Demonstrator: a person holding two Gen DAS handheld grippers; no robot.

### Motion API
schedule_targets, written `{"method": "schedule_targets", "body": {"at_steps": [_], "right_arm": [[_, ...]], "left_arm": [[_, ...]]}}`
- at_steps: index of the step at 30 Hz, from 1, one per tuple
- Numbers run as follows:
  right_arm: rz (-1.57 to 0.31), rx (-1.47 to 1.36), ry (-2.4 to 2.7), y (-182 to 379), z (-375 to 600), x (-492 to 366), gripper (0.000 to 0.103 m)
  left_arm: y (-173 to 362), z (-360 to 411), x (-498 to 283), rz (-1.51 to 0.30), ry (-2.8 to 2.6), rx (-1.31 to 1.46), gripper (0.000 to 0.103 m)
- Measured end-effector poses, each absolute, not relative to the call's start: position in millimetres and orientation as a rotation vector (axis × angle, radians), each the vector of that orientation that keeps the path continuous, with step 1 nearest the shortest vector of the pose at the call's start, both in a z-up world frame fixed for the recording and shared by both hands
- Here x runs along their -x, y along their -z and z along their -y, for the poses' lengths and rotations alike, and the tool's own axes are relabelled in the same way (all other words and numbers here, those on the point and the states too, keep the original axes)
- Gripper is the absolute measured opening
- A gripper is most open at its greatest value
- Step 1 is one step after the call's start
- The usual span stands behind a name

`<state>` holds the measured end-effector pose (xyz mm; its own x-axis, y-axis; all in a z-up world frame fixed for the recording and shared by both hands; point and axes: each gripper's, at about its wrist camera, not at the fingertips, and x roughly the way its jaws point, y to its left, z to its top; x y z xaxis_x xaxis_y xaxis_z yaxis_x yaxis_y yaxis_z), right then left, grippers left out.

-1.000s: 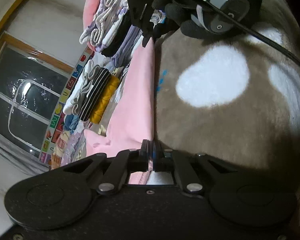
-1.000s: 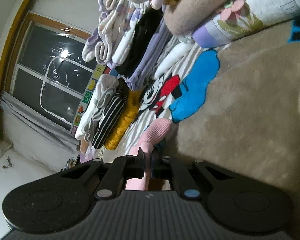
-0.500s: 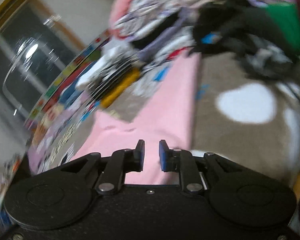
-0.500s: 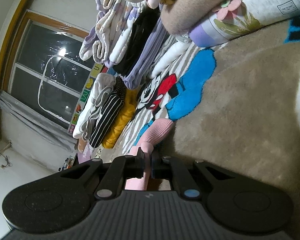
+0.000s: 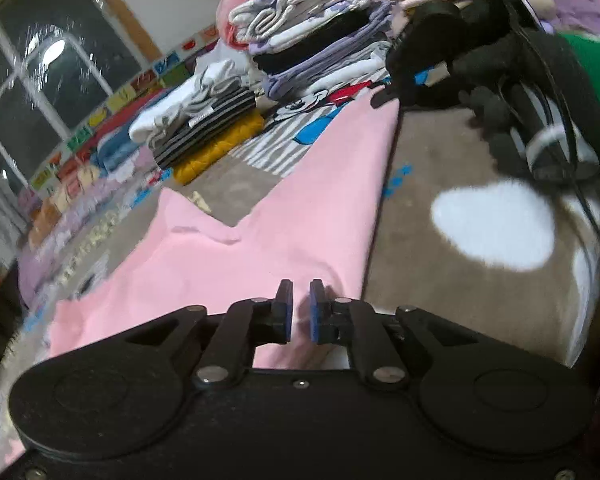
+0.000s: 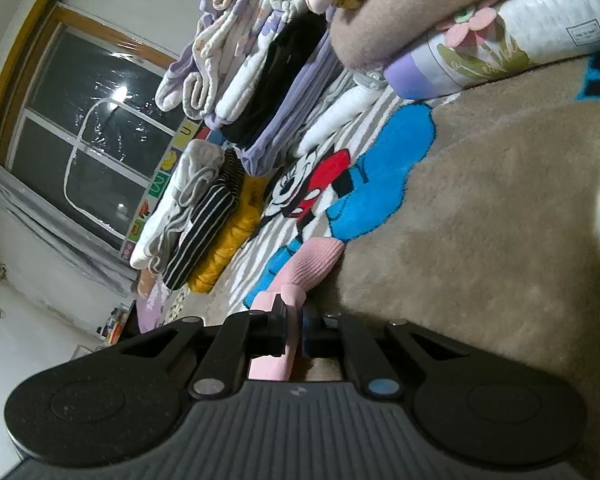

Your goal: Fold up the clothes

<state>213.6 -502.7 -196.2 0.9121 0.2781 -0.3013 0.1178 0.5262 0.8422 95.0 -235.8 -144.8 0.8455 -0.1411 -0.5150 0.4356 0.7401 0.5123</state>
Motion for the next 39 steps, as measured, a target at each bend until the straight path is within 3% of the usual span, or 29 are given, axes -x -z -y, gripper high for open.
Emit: {"method": "schedule_targets", "body": {"at_steps": [5,9,14,20,23,29,35,39], "right_arm": [[-0.342,-0.971,-0.039,180,510,-187,0.034],[-0.259,-0.787,-0.105,148,497,-161,0.034],[-0.3,-0.416,-0.391,118,418,-145,0.034],[-0.64,-0.032,-0.379,152,348,-158,0.026],[-0.651,-0.119,-0.345,149,369,-154,0.022],[-0.514,-0.209,-0.315,139,385,-146,0.028],[-0.44,-0.14,-0.36,132,366,-177,0.029],[-0.485,-0.033,-0.399,134,339,-195,0.029]], "left_arm": [[147,196,-72,-0.466,0.301,-0.617,0.022],[151,178,-66,-0.468,0.276,-0.58,0.026],[156,171,-71,-0.487,0.255,-0.524,0.04],[160,163,-75,-0.521,0.253,-0.474,0.046],[159,159,-76,-0.53,0.254,-0.442,0.047],[161,158,-74,-0.515,0.257,-0.437,0.047],[163,156,-73,-0.517,0.267,-0.436,0.047],[167,157,-70,-0.519,0.279,-0.449,0.048]]}}
